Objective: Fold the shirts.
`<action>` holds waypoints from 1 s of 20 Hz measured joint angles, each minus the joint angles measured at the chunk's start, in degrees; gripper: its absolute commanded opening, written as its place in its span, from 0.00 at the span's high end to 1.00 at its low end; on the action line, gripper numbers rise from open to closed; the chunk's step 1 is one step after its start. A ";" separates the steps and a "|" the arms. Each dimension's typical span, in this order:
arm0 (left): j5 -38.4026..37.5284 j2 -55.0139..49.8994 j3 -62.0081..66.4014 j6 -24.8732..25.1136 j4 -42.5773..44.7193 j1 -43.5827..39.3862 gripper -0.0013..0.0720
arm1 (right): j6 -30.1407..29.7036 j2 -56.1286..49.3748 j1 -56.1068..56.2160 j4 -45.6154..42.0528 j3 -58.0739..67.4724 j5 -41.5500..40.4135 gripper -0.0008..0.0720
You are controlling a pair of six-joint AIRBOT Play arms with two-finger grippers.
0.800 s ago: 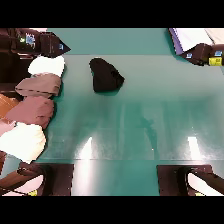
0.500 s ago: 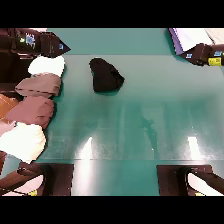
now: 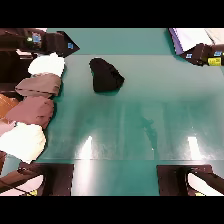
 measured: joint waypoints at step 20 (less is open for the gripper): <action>23.56 -36.98 1.25 5.29 -20.11 -2.03 0.95 | 0.00 0.00 0.04 0.04 0.00 0.24 0.96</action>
